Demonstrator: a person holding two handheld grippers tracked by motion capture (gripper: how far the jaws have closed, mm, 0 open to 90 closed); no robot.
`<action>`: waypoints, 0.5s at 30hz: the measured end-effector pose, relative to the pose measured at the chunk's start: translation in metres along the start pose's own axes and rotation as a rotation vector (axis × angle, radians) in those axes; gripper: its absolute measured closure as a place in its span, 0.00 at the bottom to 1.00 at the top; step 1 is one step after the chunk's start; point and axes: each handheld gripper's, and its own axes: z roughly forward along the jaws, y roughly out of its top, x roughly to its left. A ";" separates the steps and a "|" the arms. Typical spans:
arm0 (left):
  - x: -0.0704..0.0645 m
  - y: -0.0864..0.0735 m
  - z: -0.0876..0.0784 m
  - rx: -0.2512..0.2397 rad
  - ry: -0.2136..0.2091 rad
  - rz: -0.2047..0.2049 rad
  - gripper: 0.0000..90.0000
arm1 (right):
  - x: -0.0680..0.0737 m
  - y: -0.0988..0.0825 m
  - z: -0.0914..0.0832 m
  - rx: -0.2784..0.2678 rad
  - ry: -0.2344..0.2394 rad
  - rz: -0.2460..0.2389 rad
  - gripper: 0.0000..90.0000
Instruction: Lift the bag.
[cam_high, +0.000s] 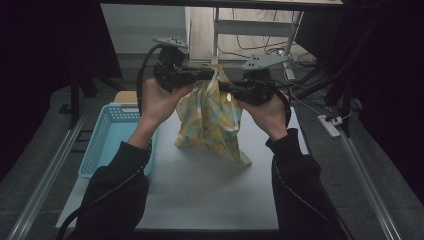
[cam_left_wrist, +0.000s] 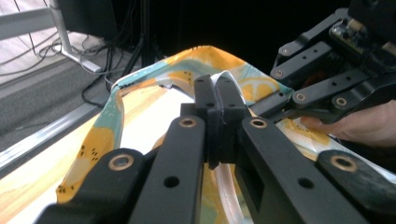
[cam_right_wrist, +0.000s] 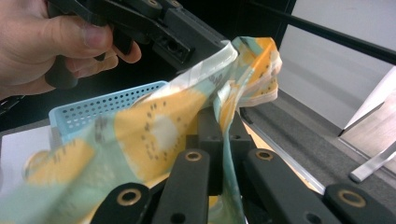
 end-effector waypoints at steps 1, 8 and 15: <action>0.000 0.002 -0.001 -0.005 0.002 0.001 1.00 | 0.000 0.001 -0.001 -0.001 -0.003 -0.003 1.00; -0.004 0.013 -0.008 -0.031 0.009 0.015 1.00 | 0.001 0.008 -0.004 -0.014 -0.008 -0.008 1.00; 0.006 0.010 0.000 -0.020 0.022 -0.016 1.00 | -0.002 0.007 0.001 0.014 -0.031 -0.004 0.99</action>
